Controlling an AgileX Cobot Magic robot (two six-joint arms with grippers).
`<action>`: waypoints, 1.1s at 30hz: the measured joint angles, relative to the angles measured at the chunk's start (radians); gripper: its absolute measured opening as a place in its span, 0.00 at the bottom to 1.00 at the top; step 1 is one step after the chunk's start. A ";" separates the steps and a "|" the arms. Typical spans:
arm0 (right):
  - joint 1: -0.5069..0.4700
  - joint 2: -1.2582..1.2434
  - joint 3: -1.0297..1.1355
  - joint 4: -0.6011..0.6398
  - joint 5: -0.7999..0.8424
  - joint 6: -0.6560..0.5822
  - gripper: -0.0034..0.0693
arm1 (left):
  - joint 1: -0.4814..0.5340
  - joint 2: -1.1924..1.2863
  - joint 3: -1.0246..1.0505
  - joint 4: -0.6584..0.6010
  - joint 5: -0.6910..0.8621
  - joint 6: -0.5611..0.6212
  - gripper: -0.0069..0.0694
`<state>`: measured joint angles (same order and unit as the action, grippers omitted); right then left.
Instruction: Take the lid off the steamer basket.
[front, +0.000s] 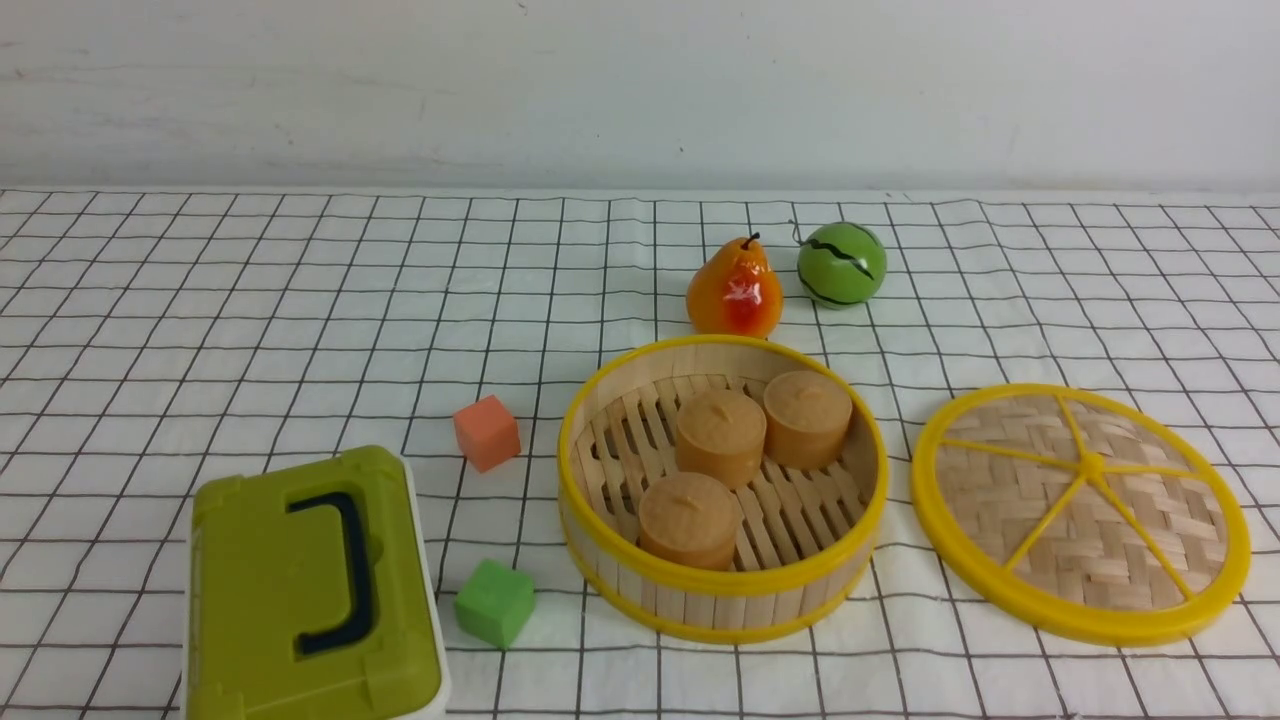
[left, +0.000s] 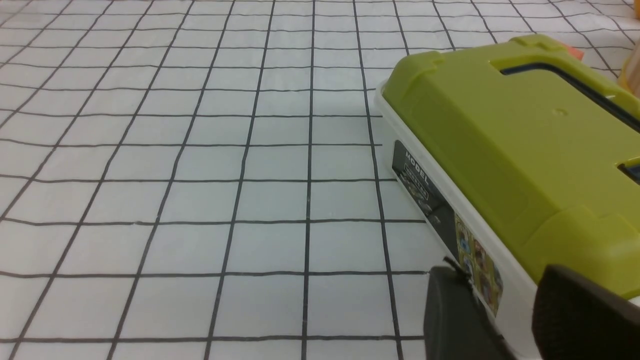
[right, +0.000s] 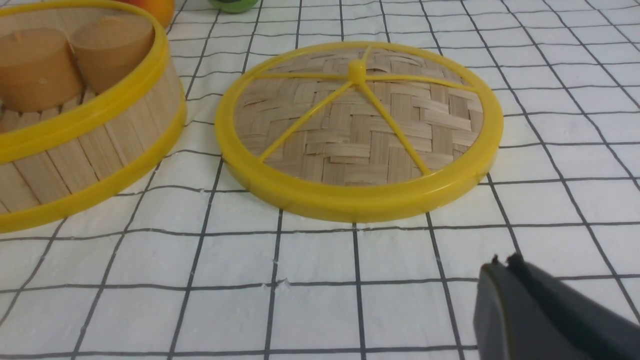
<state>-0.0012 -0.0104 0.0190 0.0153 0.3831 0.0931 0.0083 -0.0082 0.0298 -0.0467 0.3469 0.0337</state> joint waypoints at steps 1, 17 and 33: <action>0.000 0.000 0.000 0.000 0.000 0.000 0.03 | 0.000 0.000 0.000 0.000 0.000 0.000 0.40; 0.000 0.000 0.000 0.000 0.000 0.000 0.05 | 0.000 0.000 0.000 0.000 0.000 0.000 0.40; 0.000 0.000 0.000 0.000 0.000 0.000 0.07 | 0.000 0.000 0.000 0.000 0.000 0.000 0.40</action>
<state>-0.0012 -0.0104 0.0190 0.0153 0.3834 0.0934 0.0083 -0.0082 0.0298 -0.0467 0.3469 0.0337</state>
